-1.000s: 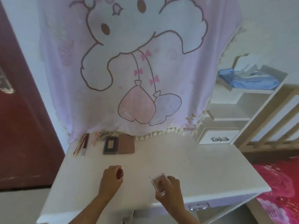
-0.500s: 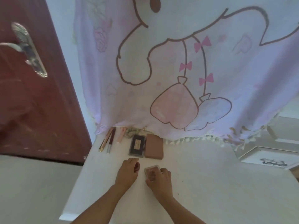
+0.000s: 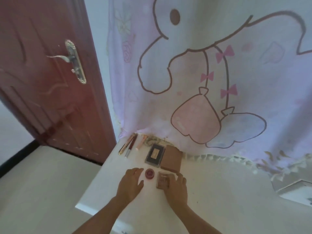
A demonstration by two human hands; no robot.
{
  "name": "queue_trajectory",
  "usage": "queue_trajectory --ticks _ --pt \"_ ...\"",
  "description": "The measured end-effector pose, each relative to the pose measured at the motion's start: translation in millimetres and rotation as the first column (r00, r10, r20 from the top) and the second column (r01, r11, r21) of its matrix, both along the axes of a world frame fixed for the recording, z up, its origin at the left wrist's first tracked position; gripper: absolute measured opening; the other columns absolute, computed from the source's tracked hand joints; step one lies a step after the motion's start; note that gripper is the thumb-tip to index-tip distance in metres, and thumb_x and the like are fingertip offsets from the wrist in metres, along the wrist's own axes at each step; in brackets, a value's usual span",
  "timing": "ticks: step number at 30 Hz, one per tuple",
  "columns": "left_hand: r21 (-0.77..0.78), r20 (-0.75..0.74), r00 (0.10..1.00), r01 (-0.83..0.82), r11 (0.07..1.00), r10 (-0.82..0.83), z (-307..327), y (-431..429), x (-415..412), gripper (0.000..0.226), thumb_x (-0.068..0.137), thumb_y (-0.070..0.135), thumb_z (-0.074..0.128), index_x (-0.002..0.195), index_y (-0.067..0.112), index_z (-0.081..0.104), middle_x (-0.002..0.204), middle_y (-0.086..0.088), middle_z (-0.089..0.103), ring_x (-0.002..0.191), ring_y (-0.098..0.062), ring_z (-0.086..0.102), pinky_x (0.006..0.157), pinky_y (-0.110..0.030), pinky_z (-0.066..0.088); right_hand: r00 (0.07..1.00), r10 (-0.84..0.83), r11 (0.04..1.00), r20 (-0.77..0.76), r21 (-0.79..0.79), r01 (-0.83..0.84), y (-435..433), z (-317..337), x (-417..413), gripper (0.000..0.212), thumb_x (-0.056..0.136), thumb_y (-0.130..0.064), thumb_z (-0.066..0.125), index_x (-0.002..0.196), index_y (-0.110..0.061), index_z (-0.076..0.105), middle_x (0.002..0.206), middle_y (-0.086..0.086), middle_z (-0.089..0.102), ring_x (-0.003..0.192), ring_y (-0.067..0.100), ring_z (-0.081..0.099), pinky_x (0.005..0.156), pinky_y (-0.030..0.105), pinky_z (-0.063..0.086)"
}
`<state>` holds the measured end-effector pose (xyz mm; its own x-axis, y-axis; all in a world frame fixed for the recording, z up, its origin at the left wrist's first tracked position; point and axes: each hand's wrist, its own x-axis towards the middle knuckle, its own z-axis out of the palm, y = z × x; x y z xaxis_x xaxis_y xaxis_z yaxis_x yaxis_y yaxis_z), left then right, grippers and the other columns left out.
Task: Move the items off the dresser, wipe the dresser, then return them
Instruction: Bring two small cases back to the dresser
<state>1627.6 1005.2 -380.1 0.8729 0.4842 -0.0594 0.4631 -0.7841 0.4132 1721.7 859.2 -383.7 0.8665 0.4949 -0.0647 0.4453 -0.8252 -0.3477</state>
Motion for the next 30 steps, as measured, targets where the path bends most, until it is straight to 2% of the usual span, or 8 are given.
queue_trajectory --ticks 4,8,14,19,23,25,28,30 --pt "0.061 0.087 0.993 -0.079 0.995 0.074 7 -11 -28 0.037 0.076 0.034 0.054 0.107 0.016 0.065 0.099 0.001 0.070 0.090 -0.020 0.068 0.069 -0.028 0.056 0.978 0.183 0.980 0.099 0.061 -0.189 -12 19 5 0.027 0.070 -0.035 0.043 0.071 -0.020 0.066 0.084 0.009 0.067 0.062 0.022 0.063 0.045 0.024 0.050" --pt "0.154 0.022 0.980 -0.197 0.968 0.196 21 -25 -62 0.044 0.074 0.039 0.038 0.099 0.016 0.066 0.090 0.001 0.072 0.081 -0.019 0.069 0.056 -0.026 0.056 0.906 0.374 0.925 0.197 -0.006 -0.380 -17 24 -4 0.037 0.040 -0.028 0.085 0.072 -0.020 0.068 0.081 0.004 0.067 0.064 0.018 0.065 0.048 0.019 0.051" --pt "0.147 0.002 0.908 -0.414 0.898 0.418 34 -39 -151 0.042 0.070 0.035 0.045 0.105 0.016 0.059 0.092 -0.003 0.071 0.087 -0.022 0.065 0.057 -0.033 0.056 0.785 0.589 0.805 0.194 -0.059 -0.590 9 27 -56 0.044 0.034 -0.031 0.091 0.071 -0.019 0.070 0.083 0.010 0.069 0.072 0.024 0.069 0.052 0.026 0.055" --pt "0.094 0.078 0.736 -0.677 0.730 0.672 64 -46 -245 0.060 0.083 0.043 0.033 0.133 0.013 0.048 0.135 -0.005 0.051 0.128 -0.027 0.042 0.102 -0.039 0.037 0.624 0.750 0.642 0.220 -0.011 -0.767 49 47 -141 0.043 0.035 -0.030 0.091 0.071 -0.019 0.070 0.084 0.008 0.069 0.070 0.021 0.068 0.049 0.023 0.053" --pt "0.083 0.152 0.597 -0.802 0.592 0.788 87 -50 -321 0.050 0.096 0.032 0.042 0.143 0.020 0.030 0.148 0.002 0.034 0.138 -0.016 0.023 0.113 -0.030 0.023 0.527 0.814 0.529 0.245 0.066 -0.846 84 69 -213 0.017 0.050 -0.023 0.073 0.061 -0.014 0.062 0.078 0.012 0.066 0.066 0.027 0.066 0.045 0.028 0.051" --pt "0.091 0.168 0.499 -0.867 0.490 0.850 96 -57 -381 0.049 0.096 0.032 0.042 0.143 0.021 0.030 0.147 0.004 0.034 0.138 -0.016 0.024 0.112 -0.030 0.025 0.472 0.849 0.464 0.238 0.094 -0.881 95 84 -268 0.011 0.060 -0.018 0.066 0.064 -0.009 0.061 0.086 0.016 0.064 0.076 0.032 0.065 0.054 0.034 0.053" --pt "0.087 0.180 0.353 -0.936 0.342 0.918 103 -75 -476 0.050 0.096 0.033 0.043 0.142 0.020 0.031 0.147 0.003 0.036 0.137 -0.017 0.026 0.111 -0.031 0.027 0.373 0.901 0.349 0.220 0.141 -0.927 102 106 -352 0.027 0.089 -0.020 0.054 0.113 -0.008 0.059 0.136 0.017 0.042 0.126 0.032 0.039 0.098 0.035 0.039" --pt "0.082 0.181 0.270 -0.962 0.259 0.946 106 -93 -537 0.050 0.095 0.032 0.045 0.142 0.019 0.033 0.145 0.001 0.038 0.136 -0.018 0.027 0.111 -0.032 0.028 0.271 0.931 0.243 0.244 0.140 -0.960 105 114 -408 0.035 0.096 -0.026 0.043 0.129 -0.014 0.048 0.147 0.008 0.029 0.136 0.023 0.023 0.107 0.027 0.028"
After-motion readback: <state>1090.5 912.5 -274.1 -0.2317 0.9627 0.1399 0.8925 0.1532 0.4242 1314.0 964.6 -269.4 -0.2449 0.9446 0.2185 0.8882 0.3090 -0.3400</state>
